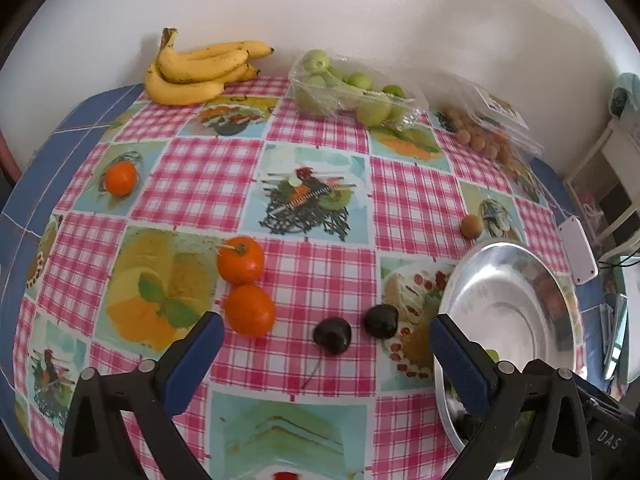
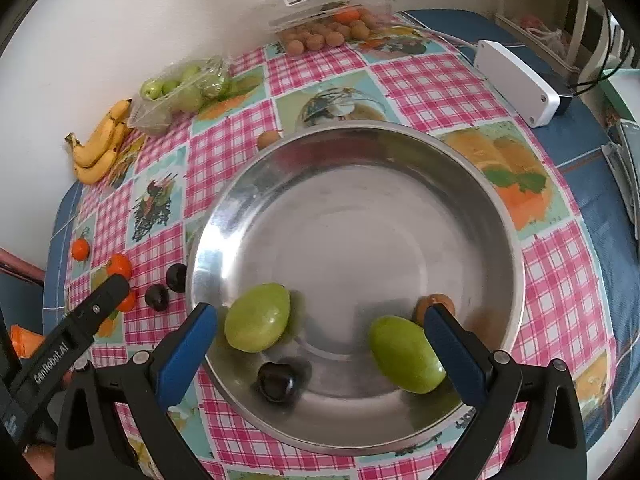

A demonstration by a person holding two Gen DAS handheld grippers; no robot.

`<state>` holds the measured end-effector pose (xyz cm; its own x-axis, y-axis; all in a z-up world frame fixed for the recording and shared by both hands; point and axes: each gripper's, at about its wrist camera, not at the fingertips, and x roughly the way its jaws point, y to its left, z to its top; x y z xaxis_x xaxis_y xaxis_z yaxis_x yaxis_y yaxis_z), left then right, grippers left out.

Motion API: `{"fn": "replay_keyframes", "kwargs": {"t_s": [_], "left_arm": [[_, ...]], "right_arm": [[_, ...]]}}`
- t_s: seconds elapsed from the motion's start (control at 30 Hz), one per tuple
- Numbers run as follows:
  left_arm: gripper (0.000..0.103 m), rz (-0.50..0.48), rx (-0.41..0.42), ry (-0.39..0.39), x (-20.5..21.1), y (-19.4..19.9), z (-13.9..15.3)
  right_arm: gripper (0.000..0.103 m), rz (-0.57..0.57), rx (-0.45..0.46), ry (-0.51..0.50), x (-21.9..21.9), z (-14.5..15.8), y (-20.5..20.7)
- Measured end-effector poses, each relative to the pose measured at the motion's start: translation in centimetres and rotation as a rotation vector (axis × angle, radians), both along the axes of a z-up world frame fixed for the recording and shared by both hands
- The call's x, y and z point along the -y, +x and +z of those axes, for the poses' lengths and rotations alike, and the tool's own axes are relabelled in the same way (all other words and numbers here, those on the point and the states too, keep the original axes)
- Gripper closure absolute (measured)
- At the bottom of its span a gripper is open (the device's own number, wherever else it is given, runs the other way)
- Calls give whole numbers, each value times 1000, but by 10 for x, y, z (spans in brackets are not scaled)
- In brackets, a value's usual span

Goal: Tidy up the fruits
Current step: 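Withdraw both open tools from the bowl toward the loose plums and oranges, then close the left tool on an orange while the right tool grips a black plum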

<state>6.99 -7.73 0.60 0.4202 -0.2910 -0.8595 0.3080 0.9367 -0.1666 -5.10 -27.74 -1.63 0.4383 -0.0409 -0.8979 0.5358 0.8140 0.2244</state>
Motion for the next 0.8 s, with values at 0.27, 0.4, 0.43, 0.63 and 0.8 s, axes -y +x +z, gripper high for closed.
{"fn": "replay_keyframes", "kwargs": {"t_s": [0.27, 0.4, 0.43, 0.63, 0.8], "left_arm": [[0, 1, 55, 6, -14, 9, 11], [0, 16, 50, 13, -20, 15, 10], [0, 23, 46, 12, -22, 16, 10], [0, 55, 33, 19, -35, 26, 10], [0, 95, 1, -2, -54, 38, 9]], "right_arm": [[0, 17, 22, -4, -6, 0, 7], [0, 22, 6, -18, -9, -2, 10], [0, 24, 6, -18, -10, -3, 10], [0, 67, 7, -40, -21, -3, 17], [0, 110, 17, -50, -36, 1, 29]]}}
